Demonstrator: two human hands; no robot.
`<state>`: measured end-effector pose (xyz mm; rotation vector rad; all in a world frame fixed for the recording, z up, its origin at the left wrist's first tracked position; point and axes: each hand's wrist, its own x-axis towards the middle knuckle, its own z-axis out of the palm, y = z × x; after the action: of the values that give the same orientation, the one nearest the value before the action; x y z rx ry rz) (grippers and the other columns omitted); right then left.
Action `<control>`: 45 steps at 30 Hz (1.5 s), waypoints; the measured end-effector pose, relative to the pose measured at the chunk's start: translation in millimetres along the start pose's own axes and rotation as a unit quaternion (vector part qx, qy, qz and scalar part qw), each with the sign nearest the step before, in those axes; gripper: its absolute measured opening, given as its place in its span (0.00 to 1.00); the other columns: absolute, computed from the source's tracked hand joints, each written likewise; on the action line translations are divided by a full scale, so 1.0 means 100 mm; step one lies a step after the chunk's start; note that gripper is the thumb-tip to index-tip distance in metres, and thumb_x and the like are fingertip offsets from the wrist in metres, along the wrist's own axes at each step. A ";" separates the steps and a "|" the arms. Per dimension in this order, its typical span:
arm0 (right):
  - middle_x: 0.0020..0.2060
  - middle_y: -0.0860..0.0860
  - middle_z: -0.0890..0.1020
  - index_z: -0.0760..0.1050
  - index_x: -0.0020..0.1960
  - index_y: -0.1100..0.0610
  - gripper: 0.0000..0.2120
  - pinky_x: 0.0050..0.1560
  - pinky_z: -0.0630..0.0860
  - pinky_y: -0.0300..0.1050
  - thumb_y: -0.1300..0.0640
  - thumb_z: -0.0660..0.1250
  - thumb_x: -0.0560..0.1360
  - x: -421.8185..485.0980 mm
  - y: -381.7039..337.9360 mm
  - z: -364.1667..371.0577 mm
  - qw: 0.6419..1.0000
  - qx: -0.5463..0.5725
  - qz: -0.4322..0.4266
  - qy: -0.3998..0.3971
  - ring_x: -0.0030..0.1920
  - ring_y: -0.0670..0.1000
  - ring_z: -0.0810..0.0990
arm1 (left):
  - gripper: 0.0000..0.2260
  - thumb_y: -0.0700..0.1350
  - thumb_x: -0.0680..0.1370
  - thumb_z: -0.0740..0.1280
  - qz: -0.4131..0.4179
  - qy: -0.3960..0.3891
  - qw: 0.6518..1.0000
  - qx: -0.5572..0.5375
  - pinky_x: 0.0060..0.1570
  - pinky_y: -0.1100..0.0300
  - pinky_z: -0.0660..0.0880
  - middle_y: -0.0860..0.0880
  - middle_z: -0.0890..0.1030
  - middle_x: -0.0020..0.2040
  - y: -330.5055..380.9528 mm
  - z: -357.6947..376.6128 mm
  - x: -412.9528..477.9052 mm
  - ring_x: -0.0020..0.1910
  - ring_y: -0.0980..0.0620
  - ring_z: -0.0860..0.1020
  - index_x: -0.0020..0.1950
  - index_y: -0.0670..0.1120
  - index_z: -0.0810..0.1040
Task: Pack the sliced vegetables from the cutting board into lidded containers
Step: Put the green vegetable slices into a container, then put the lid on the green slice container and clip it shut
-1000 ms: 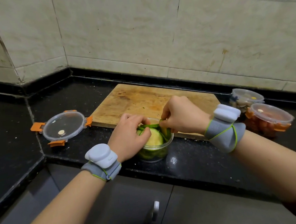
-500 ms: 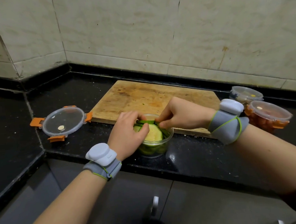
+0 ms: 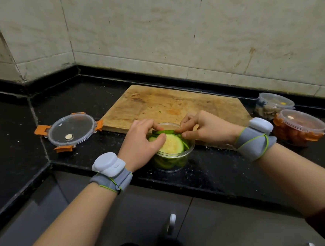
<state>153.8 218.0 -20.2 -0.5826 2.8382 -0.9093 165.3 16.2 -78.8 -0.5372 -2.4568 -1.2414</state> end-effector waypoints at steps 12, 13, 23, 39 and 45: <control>0.36 0.45 0.80 0.84 0.51 0.55 0.12 0.35 0.68 0.29 0.57 0.77 0.67 0.17 -0.35 -0.14 1.000 0.024 0.010 0.006 0.36 0.43 0.73 | 0.12 0.53 0.77 0.66 -0.013 -0.023 1.000 -0.005 0.63 0.51 0.70 0.55 0.75 0.60 -0.10 -0.23 0.06 0.64 0.54 0.69 0.58 0.53 0.80; 0.36 0.45 0.80 0.84 0.50 0.56 0.11 0.32 0.67 0.26 0.57 0.76 0.68 0.25 -0.43 -0.13 0.999 0.037 0.005 0.021 0.34 0.40 0.73 | 0.12 0.51 0.78 0.65 -0.016 0.006 1.000 0.003 0.63 0.52 0.70 0.54 0.76 0.60 -0.13 -0.31 0.08 0.63 0.53 0.70 0.60 0.52 0.80; 0.53 0.51 0.82 0.78 0.61 0.54 0.16 0.51 0.75 0.42 0.55 0.66 0.74 0.94 -1.22 0.67 0.974 -0.198 -0.111 -0.024 0.53 0.52 0.80 | 0.16 0.43 0.77 0.60 -0.141 0.105 0.953 0.246 0.68 0.55 0.61 0.45 0.73 0.67 -0.83 -1.22 -0.30 0.69 0.45 0.65 0.64 0.44 0.76; 0.63 0.58 0.74 0.64 0.70 0.55 0.18 0.59 0.67 0.51 0.56 0.52 0.81 1.39 -1.41 1.48 0.824 -0.520 -0.227 -0.008 0.64 0.59 0.72 | 0.56 0.77 0.52 0.65 -0.204 -0.149 0.949 0.191 0.75 0.55 0.45 0.51 0.53 0.78 -1.16 -1.63 -0.61 0.77 0.51 0.44 0.76 0.56 0.56; 0.60 0.58 0.75 0.63 0.67 0.59 0.16 0.54 0.68 0.51 0.58 0.51 0.81 1.24 -1.42 1.27 0.810 -0.509 -0.286 0.052 0.61 0.59 0.73 | 0.44 0.67 0.63 0.71 -0.131 -0.063 0.978 0.151 0.69 0.62 0.57 0.50 0.67 0.72 -1.13 -1.62 -0.62 0.73 0.50 0.61 0.75 0.52 0.61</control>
<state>112.6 -5.1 -40.0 -1.5555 3.0715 0.7472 186.1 -189.2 -94.3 -0.2200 -2.8264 -0.9166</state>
